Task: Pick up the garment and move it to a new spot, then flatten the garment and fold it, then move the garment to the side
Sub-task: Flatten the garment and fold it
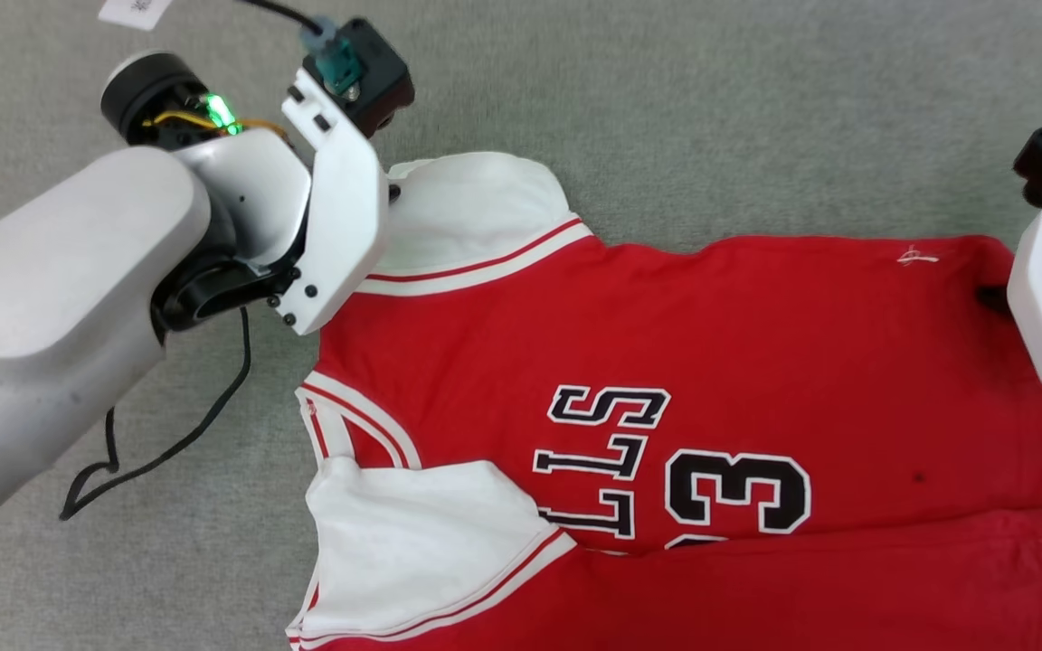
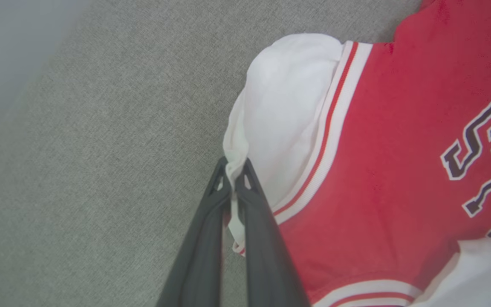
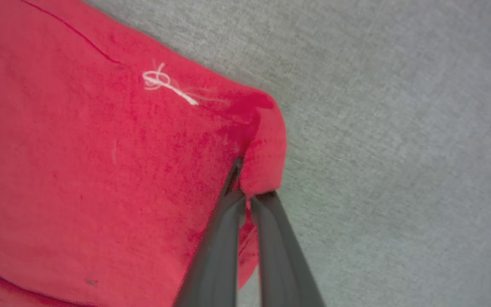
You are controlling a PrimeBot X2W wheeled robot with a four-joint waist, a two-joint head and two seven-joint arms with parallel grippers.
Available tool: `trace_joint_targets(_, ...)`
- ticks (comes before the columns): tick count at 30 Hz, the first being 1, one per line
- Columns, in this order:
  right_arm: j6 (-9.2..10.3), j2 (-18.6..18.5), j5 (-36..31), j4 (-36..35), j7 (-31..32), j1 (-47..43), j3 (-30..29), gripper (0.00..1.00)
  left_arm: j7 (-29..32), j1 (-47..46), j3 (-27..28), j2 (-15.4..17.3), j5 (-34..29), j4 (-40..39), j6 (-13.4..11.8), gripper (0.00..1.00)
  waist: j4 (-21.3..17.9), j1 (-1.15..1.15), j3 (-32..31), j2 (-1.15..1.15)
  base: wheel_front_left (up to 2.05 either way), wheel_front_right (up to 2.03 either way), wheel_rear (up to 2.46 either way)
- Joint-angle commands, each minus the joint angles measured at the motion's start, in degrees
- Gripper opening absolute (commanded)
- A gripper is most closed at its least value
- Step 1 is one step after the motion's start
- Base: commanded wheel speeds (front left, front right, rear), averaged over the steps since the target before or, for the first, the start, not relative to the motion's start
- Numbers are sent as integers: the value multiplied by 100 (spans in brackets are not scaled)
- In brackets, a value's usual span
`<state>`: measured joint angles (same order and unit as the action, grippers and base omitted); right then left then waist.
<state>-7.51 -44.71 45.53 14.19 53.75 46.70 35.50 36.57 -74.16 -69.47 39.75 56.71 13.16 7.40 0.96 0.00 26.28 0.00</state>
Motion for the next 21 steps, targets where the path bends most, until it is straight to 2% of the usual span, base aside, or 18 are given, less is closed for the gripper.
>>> trace_joint_targets(1, 5, 45, 82, 33, -164, -117, 55, 0, -71, 134, 3, 77, 56, 9, 0, 0, -98, 0, -320, 0, 0, 0, 0)
trace_joint_targets(9, 4, -94, 187, -20, -947, -525, 375, 0, -198, 648, -89, 420, 191, -342, -49, 0, -171, 0, -1059, 0, 0, 0, 0)
trace_joint_targets(21, 5, -454, 357, -243, -1650, -1362, 672, 0, -62, 1773, -298, 1023, 184, -1499, -362, 0, -164, 0, -1909, 0, 0, 0, 0)
